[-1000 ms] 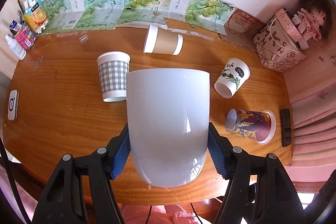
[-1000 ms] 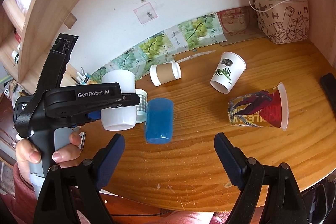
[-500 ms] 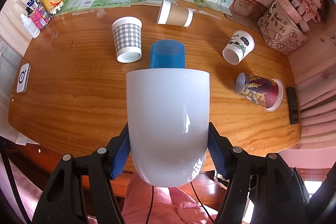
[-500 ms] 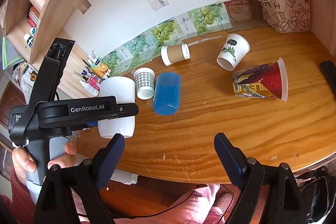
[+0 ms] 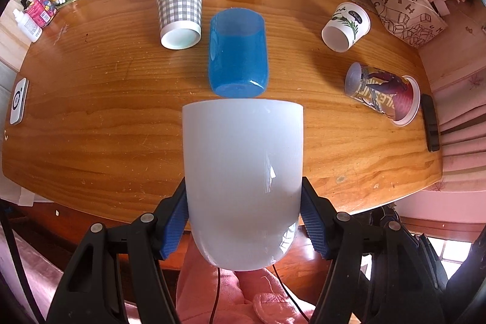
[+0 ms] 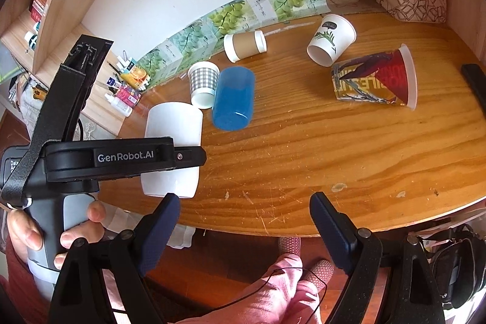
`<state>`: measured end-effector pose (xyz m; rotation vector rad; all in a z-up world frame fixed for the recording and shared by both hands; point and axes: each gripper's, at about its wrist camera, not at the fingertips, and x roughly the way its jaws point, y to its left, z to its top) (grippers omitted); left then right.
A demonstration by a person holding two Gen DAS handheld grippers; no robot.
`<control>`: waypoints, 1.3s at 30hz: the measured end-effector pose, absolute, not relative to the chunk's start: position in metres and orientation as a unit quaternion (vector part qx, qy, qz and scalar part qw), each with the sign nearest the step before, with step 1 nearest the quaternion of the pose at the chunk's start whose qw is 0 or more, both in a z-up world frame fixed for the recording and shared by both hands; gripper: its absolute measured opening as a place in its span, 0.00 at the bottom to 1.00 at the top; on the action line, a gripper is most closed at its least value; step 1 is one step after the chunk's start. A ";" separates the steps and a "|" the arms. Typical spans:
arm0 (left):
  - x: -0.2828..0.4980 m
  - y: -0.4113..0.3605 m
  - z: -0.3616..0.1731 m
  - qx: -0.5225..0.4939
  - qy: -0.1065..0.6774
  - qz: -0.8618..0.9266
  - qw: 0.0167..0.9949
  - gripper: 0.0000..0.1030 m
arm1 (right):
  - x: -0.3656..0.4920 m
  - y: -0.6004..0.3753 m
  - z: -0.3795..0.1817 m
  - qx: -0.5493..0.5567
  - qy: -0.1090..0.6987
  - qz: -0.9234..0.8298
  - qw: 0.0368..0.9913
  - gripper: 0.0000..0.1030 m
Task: Flip cup upright
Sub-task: 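Lift the white cup with the left gripper and turn it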
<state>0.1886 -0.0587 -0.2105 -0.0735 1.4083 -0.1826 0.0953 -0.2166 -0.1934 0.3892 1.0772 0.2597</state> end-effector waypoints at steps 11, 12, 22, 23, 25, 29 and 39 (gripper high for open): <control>0.201 -0.063 -0.254 -0.041 0.669 -0.091 0.737 0.69 | 0.100 -0.214 -0.226 0.159 0.548 0.103 0.815 0.85; 0.202 -0.064 -0.256 -0.040 0.670 -0.093 0.735 0.69 | 0.100 -0.215 -0.227 0.157 0.549 0.101 0.815 0.85; 0.209 -0.068 -0.264 -0.040 0.672 -0.112 0.731 0.69 | 0.104 -0.218 -0.234 0.151 0.563 0.089 0.808 0.85; 0.210 -0.068 -0.265 -0.040 0.673 -0.113 0.730 0.69 | 0.105 -0.217 -0.234 0.151 0.563 0.089 0.808 0.85; 0.211 -0.068 -0.266 -0.039 0.675 -0.114 0.727 0.69 | 0.106 -0.216 -0.234 0.149 0.563 0.089 0.808 0.85; 0.215 -0.067 -0.264 -0.036 0.674 -0.116 0.729 0.69 | 0.107 -0.213 -0.233 0.147 0.565 0.094 0.806 0.85; 0.219 -0.062 -0.253 -0.043 0.672 -0.122 0.730 0.79 | 0.109 -0.206 -0.232 0.136 0.571 0.102 0.803 0.85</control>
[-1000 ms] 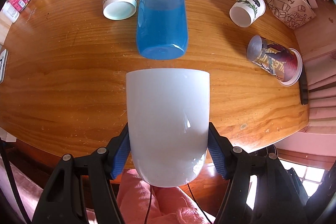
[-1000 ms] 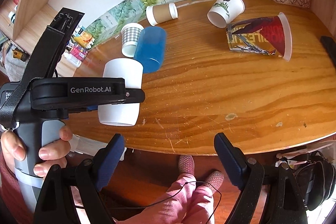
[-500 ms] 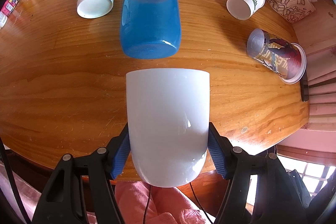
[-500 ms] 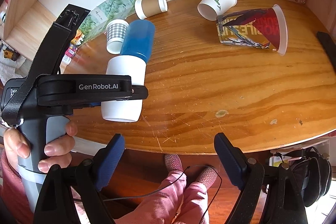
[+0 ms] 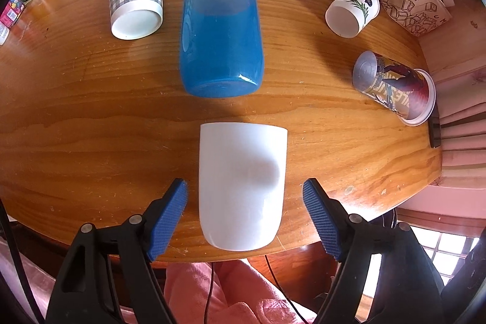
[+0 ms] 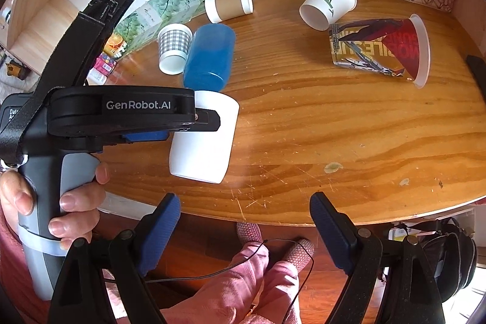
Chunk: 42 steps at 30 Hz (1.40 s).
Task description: Flip cup upright
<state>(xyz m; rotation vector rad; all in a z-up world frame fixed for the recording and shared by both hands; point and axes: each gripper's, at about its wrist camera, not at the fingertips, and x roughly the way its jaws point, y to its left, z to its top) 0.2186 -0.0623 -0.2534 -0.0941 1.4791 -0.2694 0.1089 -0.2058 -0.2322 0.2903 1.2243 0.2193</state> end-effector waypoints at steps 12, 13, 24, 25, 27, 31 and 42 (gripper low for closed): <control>0.205 -0.040 -0.219 -0.057 0.624 -0.117 0.770 0.79 | 0.115 -0.201 -0.232 0.150 0.564 0.120 0.803 0.85; 0.204 -0.036 -0.215 -0.058 0.618 -0.115 0.776 0.79 | 0.116 -0.199 -0.231 0.150 0.563 0.120 0.804 0.85; 0.191 0.011 -0.180 -0.060 0.533 -0.088 0.839 0.79 | 0.133 -0.177 -0.226 0.170 0.548 0.122 0.810 0.85; 0.188 0.015 -0.177 -0.059 0.523 -0.089 0.845 0.79 | 0.135 -0.176 -0.227 0.174 0.546 0.120 0.811 0.85; 0.185 0.022 -0.171 -0.056 0.503 -0.092 0.857 0.79 | 0.139 -0.173 -0.227 0.183 0.540 0.116 0.813 0.85; 0.175 0.032 -0.163 -0.039 0.467 -0.097 0.878 0.79 | 0.146 -0.163 -0.228 0.195 0.527 0.107 0.820 0.85; 0.154 0.042 -0.152 0.006 0.380 -0.128 0.916 0.79 | 0.157 -0.137 -0.239 0.167 0.483 0.049 0.858 0.85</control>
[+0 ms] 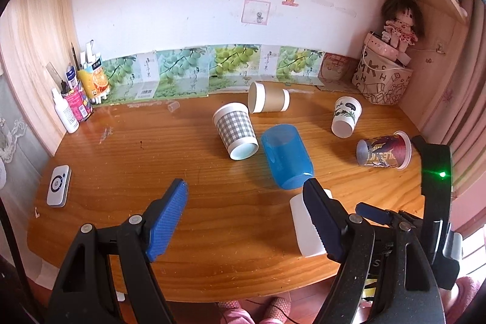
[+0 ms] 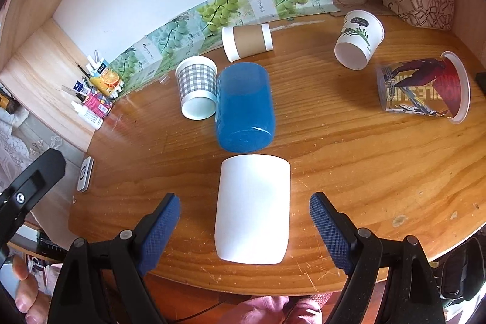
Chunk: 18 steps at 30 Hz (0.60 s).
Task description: Flip cup upright
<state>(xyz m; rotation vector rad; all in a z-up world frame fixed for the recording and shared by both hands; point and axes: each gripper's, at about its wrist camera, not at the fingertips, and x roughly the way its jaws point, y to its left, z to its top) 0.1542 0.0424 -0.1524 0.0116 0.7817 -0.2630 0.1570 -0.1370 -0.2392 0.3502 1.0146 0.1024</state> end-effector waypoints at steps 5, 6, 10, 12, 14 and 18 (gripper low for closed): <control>0.151 0.043 -0.148 0.002 0.360 -0.156 0.920 0.79 | 0.165 -0.135 -0.251 0.155 0.472 0.012 0.868 0.85; 0.152 0.042 -0.149 0.007 0.362 -0.163 0.918 0.79 | 0.166 -0.135 -0.254 0.153 0.473 0.005 0.868 0.85; 0.151 0.040 -0.149 0.017 0.366 -0.185 0.912 0.79 | 0.171 -0.138 -0.263 0.158 0.481 -0.016 0.862 0.85; 0.151 0.041 -0.149 0.020 0.366 -0.195 0.910 0.79 | 0.174 -0.138 -0.266 0.159 0.485 -0.021 0.860 0.85; 0.154 0.043 -0.151 0.024 0.375 -0.197 0.905 0.79 | 0.177 -0.137 -0.269 0.161 0.492 -0.020 0.855 0.85; 0.160 0.051 -0.154 0.020 0.380 -0.203 0.902 0.79 | 0.181 -0.133 -0.272 0.168 0.497 -0.020 0.851 0.85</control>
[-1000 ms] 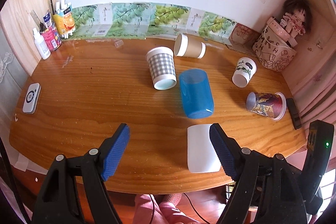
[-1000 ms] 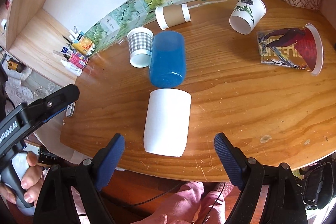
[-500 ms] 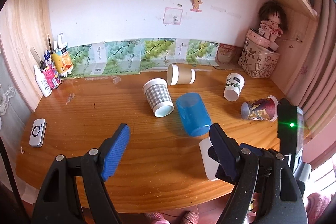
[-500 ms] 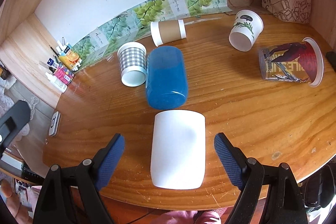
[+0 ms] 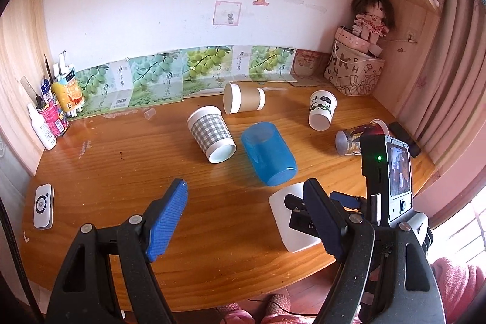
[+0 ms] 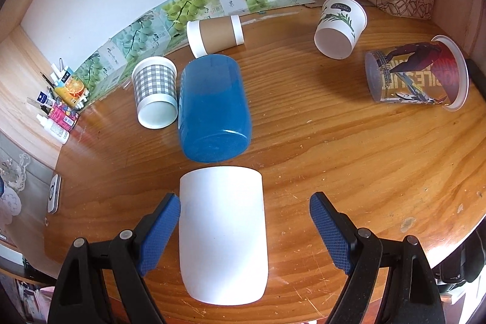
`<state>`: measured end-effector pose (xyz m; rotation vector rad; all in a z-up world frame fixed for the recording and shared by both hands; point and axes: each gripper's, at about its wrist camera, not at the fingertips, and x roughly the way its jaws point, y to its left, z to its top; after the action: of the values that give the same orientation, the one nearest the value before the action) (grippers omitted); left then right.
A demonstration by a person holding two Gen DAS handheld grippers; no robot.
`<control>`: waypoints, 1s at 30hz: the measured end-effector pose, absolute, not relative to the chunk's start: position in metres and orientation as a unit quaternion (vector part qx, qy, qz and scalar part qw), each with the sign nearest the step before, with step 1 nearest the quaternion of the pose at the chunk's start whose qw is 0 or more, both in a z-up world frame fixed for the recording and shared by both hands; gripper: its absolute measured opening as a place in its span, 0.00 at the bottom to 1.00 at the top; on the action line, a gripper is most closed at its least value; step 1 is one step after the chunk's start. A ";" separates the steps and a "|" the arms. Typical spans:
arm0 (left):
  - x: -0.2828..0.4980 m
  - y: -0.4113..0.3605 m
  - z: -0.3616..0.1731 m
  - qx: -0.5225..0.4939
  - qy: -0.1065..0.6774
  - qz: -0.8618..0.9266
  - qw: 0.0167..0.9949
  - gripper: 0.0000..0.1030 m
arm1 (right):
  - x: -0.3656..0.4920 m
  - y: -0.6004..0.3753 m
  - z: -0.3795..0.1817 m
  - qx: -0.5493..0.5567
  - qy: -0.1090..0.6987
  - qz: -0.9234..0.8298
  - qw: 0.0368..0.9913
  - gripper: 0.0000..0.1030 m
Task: Flip cup upright
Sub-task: 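Grasp the white cup with the right gripper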
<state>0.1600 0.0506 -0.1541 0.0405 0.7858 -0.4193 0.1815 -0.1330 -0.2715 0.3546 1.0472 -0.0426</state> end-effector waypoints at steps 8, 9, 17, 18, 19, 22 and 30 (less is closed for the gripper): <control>0.173 0.061 -0.156 0.024 0.383 -0.223 0.896 0.79 | 0.188 -0.121 -0.280 0.162 0.509 -0.031 0.845 0.85; 0.175 0.062 -0.156 0.023 0.383 -0.226 0.896 0.79 | 0.189 -0.120 -0.280 0.160 0.510 -0.034 0.844 0.85; 0.181 0.067 -0.148 0.031 0.365 -0.229 0.902 0.79 | 0.196 -0.116 -0.285 0.158 0.524 -0.051 0.835 0.81; 0.182 0.068 -0.148 0.032 0.364 -0.224 0.903 0.79 | 0.197 -0.114 -0.287 0.157 0.530 -0.049 0.832 0.80; 0.184 0.070 -0.147 0.031 0.362 -0.221 0.905 0.79 | 0.198 -0.113 -0.289 0.154 0.534 -0.048 0.830 0.78; 0.187 0.076 -0.143 0.027 0.352 -0.212 0.912 0.79 | 0.198 -0.110 -0.291 0.145 0.538 -0.047 0.829 0.74; 0.186 0.087 -0.137 0.018 0.339 -0.202 0.918 0.79 | 0.201 -0.111 -0.291 0.158 0.535 -0.046 0.829 0.67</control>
<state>0.1864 0.0873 -0.1365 0.0360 0.6976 -0.4162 0.2011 -0.1107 -0.2914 0.3364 1.1353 -0.0978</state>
